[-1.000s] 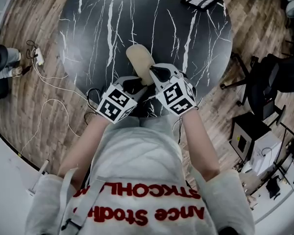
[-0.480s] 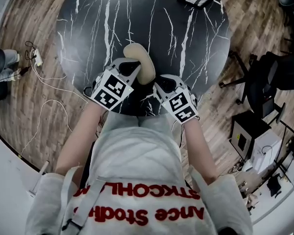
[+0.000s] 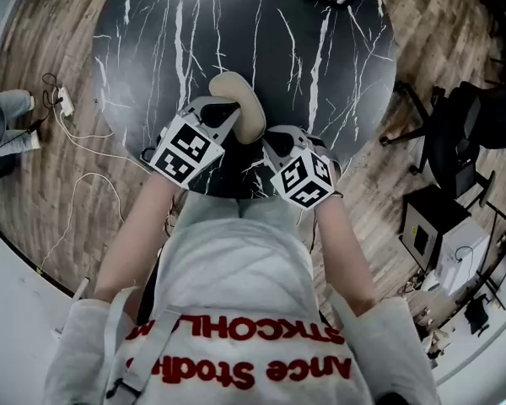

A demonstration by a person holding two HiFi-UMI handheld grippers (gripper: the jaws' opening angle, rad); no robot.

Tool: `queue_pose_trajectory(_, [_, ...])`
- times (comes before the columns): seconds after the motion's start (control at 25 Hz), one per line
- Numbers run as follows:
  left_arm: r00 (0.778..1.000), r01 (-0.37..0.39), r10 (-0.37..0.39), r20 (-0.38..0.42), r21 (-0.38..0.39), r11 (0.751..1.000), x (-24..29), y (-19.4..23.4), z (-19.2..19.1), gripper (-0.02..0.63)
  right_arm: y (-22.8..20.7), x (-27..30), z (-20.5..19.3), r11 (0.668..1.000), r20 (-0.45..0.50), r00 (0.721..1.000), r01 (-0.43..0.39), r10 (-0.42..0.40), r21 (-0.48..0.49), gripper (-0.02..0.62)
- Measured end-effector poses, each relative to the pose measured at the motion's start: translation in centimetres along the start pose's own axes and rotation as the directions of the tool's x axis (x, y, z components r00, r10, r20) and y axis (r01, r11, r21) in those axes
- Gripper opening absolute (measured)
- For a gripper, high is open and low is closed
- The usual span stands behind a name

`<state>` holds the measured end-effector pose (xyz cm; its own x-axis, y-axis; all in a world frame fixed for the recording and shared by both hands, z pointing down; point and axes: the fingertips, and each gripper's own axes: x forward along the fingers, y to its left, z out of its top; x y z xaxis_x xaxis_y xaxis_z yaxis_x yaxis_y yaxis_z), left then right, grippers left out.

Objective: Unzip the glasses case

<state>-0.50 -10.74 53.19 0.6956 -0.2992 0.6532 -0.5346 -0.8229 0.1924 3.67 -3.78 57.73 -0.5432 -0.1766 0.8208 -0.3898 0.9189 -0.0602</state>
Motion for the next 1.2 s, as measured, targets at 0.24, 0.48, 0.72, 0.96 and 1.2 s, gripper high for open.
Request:
queue_pose_trajectory(0.24, [1.000, -0.011, 0.011, 0.005, 0.000, 1.000, 0.0, 0.0, 0.0, 0.006, 3.6, 1.4, 0.8, 0.999, 0.021, 0.999, -0.046, 0.046, 0.012, 0.028])
queue_pose_trajectory(0.48, [0.999, -0.017, 0.018, 0.027, -0.033, 0.999, 0.0, 0.1, 0.0, 0.006, 7.0, 2.7, 3.4, 0.993, 0.104, 0.991, -0.088, 0.080, 0.080, 0.026])
queue_pose_trajectory(0.72, [0.989, -0.104, 0.112, 0.101, -0.088, 0.991, -1.7, 1.5, 1.8, 0.006, -0.3, -2.3, 5.1, 0.976, 0.206, 0.974, 0.049, -0.094, 0.210, 0.025])
queue_pose_trajectory(0.96, [0.901, -0.289, 0.312, 0.302, -0.120, 0.950, -8.0, 5.9, 9.5, 0.007, -10.3, -11.7, 11.6, 0.912, 0.377, 0.841, 0.294, -0.389, 0.285, 0.023])
queue_pose_trajectory(1.2, [0.740, -0.440, 0.463, 0.488, -0.170, 0.882, -16.7, 8.1, 17.2, 0.006, -14.1, -22.7, 19.3, 0.854, 0.587, 0.622, 0.352, -0.519, 0.382, 0.015])
